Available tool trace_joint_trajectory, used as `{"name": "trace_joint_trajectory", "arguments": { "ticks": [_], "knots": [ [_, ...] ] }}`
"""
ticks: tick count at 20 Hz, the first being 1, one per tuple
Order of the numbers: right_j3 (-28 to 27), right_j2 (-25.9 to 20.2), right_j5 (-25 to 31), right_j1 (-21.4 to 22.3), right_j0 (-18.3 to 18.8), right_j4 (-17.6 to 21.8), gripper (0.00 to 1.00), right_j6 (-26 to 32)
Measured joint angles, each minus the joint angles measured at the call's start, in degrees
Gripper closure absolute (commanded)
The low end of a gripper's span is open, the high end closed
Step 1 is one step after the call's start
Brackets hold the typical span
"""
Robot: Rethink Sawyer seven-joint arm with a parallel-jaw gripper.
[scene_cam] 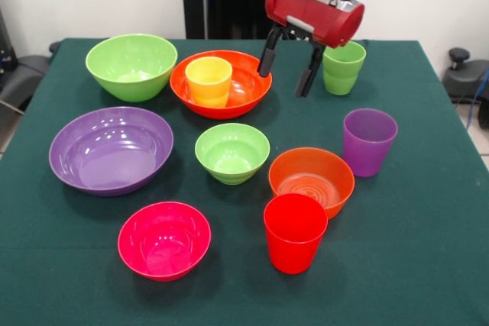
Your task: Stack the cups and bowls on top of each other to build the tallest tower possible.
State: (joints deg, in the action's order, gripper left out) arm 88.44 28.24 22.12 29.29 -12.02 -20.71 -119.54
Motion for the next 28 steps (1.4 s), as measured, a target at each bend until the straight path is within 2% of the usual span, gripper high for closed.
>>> {"name": "trace_joint_trajectory", "arguments": {
  "ticks": [10,18,24,28],
  "knots": [
    [0.52,-2.72,0.54,2.51,2.56,0.01,0.00,0.00],
    [0.52,-2.98,0.54,3.11,2.70,0.00,0.00,0.00],
    [0.22,-3.30,0.54,2.80,2.72,-0.15,0.00,0.00],
    [-1.28,-3.28,0.54,0.95,2.70,-0.80,0.00,-0.02]
  ]
}}
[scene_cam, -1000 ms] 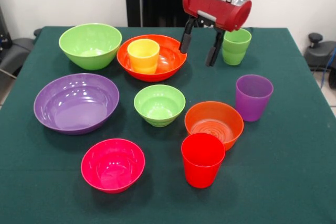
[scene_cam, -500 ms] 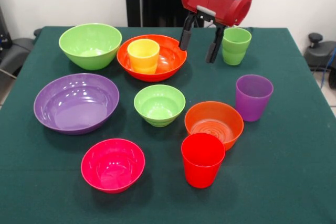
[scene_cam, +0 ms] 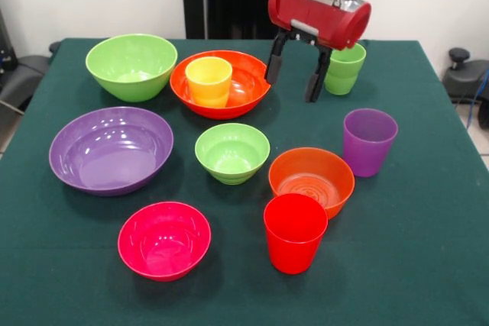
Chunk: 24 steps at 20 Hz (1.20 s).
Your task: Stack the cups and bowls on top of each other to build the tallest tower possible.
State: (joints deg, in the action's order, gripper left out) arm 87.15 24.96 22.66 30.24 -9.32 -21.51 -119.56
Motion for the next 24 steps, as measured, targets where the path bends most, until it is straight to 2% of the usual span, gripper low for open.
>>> {"name": "trace_joint_trajectory", "arguments": {
  "ticks": [8,16,24],
  "knots": [
    [-5.67,1.94,0.00,-7.55,-0.89,-2.57,0.00,-2.08],
    [-9.82,4.16,0.00,-13.12,-1.49,-4.09,0.00,-5.51],
    [-12.24,5.37,0.00,-15.99,-1.49,-4.22,0.00,-7.00]
  ]
}}
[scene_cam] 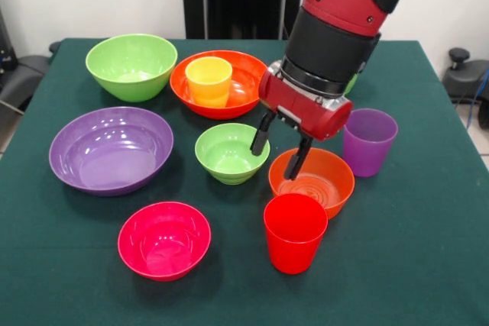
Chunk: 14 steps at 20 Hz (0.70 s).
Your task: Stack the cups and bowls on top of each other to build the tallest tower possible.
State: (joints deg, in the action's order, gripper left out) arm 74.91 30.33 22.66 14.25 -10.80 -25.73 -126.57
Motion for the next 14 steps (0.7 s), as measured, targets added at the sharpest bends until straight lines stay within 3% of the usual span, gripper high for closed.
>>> {"name": "trace_joint_trajectory", "arguments": {
  "ticks": [8,14],
  "knots": [
    [-1.22,0.65,0.88,-0.58,0.00,-0.01,0.00,-0.06],
    [-1.22,-0.63,6.42,0.94,0.32,0.09,0.00,-0.06]
  ]
}}
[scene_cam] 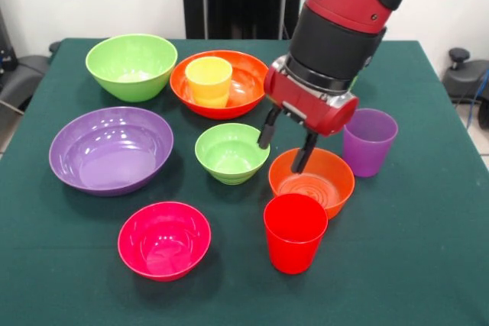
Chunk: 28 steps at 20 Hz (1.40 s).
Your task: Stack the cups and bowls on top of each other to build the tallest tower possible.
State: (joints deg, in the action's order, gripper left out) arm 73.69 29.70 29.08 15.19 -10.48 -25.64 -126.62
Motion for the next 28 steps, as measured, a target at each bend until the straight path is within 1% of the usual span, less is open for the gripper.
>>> {"name": "trace_joint_trajectory", "arguments": {
  "ticks": [1,2,4,8,14,21,28],
  "knots": [
    [0.00,-0.32,0.63,0.28,0.09,0.01,0.00,0.00],
    [0.01,-1.61,2.91,1.42,0.45,0.01,0.00,0.00],
    [0.02,-2.47,4.27,2.27,0.71,0.02,0.00,0.00],
    [0.06,-3.75,5.69,4.00,1.11,0.02,0.00,0.00],
    [0.09,-4.46,5.82,5.80,1.28,0.04,0.00,0.00],
    [0.10,-4.25,5.82,5.13,0.98,0.04,0.00,0.00],
    [0.65,-1.85,5.81,3.30,-1.41,0.04,0.00,-0.32]
  ]
}}
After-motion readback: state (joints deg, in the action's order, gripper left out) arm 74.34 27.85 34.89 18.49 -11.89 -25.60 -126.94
